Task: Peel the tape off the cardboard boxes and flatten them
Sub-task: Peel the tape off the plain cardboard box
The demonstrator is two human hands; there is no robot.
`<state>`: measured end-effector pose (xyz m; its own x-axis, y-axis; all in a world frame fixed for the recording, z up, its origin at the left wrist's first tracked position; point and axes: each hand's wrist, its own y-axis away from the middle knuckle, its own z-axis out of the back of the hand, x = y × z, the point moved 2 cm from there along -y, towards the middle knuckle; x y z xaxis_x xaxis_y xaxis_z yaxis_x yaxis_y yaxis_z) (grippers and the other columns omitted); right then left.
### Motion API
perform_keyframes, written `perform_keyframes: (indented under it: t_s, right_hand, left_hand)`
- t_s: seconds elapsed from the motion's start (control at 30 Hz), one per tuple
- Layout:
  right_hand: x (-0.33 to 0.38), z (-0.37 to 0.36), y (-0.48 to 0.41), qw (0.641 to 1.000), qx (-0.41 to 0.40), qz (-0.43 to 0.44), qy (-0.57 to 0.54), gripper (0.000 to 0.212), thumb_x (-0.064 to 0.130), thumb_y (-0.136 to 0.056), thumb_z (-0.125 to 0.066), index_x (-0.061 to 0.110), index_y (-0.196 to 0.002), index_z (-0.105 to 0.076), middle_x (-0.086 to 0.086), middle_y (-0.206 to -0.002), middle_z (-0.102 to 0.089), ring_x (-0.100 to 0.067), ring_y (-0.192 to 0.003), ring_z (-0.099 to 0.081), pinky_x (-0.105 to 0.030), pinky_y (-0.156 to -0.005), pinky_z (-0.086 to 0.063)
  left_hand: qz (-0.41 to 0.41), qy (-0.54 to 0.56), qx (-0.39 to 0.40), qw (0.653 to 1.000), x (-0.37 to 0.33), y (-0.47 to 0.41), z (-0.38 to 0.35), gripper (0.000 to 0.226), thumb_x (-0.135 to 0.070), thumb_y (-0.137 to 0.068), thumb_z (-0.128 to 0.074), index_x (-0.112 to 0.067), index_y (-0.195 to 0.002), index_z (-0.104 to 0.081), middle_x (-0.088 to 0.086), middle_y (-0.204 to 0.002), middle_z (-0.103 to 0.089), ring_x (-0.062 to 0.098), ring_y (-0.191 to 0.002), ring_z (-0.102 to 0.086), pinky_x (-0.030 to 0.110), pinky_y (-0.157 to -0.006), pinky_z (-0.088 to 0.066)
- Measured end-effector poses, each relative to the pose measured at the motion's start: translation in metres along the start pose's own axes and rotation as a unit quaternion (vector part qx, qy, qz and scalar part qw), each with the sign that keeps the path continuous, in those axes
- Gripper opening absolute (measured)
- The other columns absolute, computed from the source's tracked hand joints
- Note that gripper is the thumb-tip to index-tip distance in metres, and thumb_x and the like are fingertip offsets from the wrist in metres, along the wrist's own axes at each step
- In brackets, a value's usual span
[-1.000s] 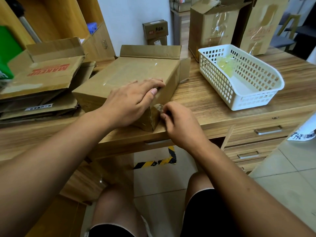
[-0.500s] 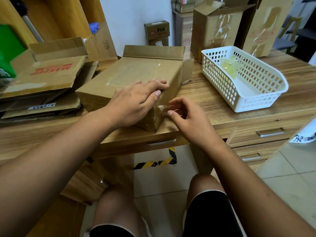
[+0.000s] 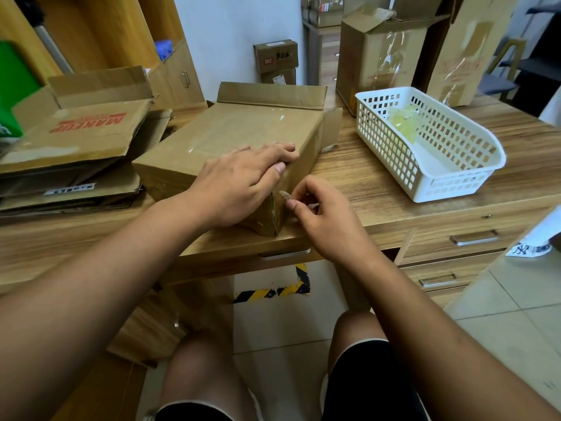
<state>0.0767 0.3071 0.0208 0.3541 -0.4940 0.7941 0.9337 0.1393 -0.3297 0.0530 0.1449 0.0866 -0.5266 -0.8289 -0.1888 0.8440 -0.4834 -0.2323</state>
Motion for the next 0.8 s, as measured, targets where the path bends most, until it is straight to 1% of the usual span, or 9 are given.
perform_keyframes:
  t_s: [0.1,0.17,0.3,0.47,0.57,0.67,0.73,0.8]
  right_hand:
    - [0.003,-0.005,0.006,1.000,-0.026,0.018,0.000,0.014,0.015,-0.099,-0.062,0.020,-0.087,-0.055,0.005,-0.088,-0.058,-0.007,-0.082,-0.055,-0.019,-0.067,-0.045]
    - [0.004,-0.008,0.010,0.999,-0.032,0.031,0.010,0.014,0.013,-0.098,-0.061,0.018,-0.088,-0.054,0.004,-0.088,-0.058,-0.009,-0.079,-0.055,-0.023,-0.066,-0.046]
    - [0.004,-0.011,0.016,0.998,-0.038,0.048,0.013,0.013,0.010,-0.098,-0.058,0.016,-0.088,-0.052,0.001,-0.086,-0.056,-0.013,-0.077,-0.054,-0.032,-0.065,-0.048]
    - [0.010,-0.013,0.020,0.996,-0.043,0.072,0.035,0.014,0.009,-0.097,-0.058,0.014,-0.087,-0.050,-0.002,-0.084,-0.053,-0.017,-0.075,-0.052,-0.035,-0.064,-0.045]
    - [0.013,-0.015,0.025,0.997,-0.035,0.059,0.032,0.013,0.012,-0.098,-0.057,0.016,-0.088,-0.050,-0.001,-0.084,-0.055,-0.015,-0.075,-0.054,-0.029,-0.062,-0.045]
    - [0.015,-0.013,0.027,0.998,-0.024,0.042,0.037,0.015,0.016,-0.099,-0.058,0.019,-0.087,-0.049,0.003,-0.083,-0.055,-0.008,-0.074,-0.052,-0.019,-0.060,-0.037]
    - [0.015,-0.010,0.026,0.999,-0.013,0.017,0.039,0.015,0.020,-0.100,-0.058,0.021,-0.088,-0.050,0.007,-0.082,-0.056,-0.005,-0.073,-0.053,-0.017,-0.059,-0.036]
    - [0.011,-0.006,0.026,1.000,-0.014,-0.007,0.026,0.015,0.023,-0.100,-0.059,0.026,-0.088,-0.051,0.009,-0.082,-0.059,-0.003,-0.074,-0.054,-0.015,-0.061,-0.037]
  left_hand:
    - [0.011,-0.010,0.005,1.000,-0.003,0.000,0.002,0.039,-0.036,-0.108,-0.028,-0.041,-0.143,-0.044,-0.026,-0.155,-0.034,-0.002,-0.140,-0.030,0.027,-0.108,-0.024]
    - [0.014,-0.013,0.007,1.000,-0.004,0.000,0.003,0.039,-0.034,-0.108,-0.029,-0.041,-0.143,-0.044,-0.026,-0.155,-0.033,-0.001,-0.140,-0.030,0.027,-0.107,-0.025]
    - [0.011,-0.016,0.003,1.000,-0.004,0.001,0.003,0.039,-0.034,-0.108,-0.028,-0.041,-0.143,-0.044,-0.025,-0.155,-0.034,-0.001,-0.142,-0.029,0.028,-0.108,-0.026]
    - [0.010,-0.022,-0.001,1.000,-0.003,0.000,0.002,0.039,-0.035,-0.108,-0.027,-0.041,-0.143,-0.044,-0.025,-0.155,-0.035,0.001,-0.141,-0.032,0.030,-0.107,-0.028]
    - [0.006,-0.023,-0.006,1.000,-0.003,0.001,0.001,0.040,-0.037,-0.107,-0.025,-0.041,-0.142,-0.044,-0.024,-0.156,-0.035,0.002,-0.142,-0.031,0.031,-0.108,-0.028]
    - [0.013,-0.021,-0.006,1.000,-0.003,0.000,0.001,0.039,-0.035,-0.108,-0.028,-0.041,-0.142,-0.045,-0.024,-0.155,-0.036,0.002,-0.141,-0.032,0.031,-0.106,-0.028]
    - [0.012,-0.022,-0.006,1.000,-0.004,-0.001,0.002,0.039,-0.036,-0.107,-0.028,-0.040,-0.142,-0.046,-0.025,-0.155,-0.036,0.001,-0.140,-0.033,0.029,-0.105,-0.028]
    - [0.013,-0.016,-0.001,1.000,-0.003,-0.001,0.002,0.039,-0.037,-0.107,-0.028,-0.040,-0.142,-0.046,-0.026,-0.155,-0.035,0.001,-0.141,-0.032,0.028,-0.107,-0.026]
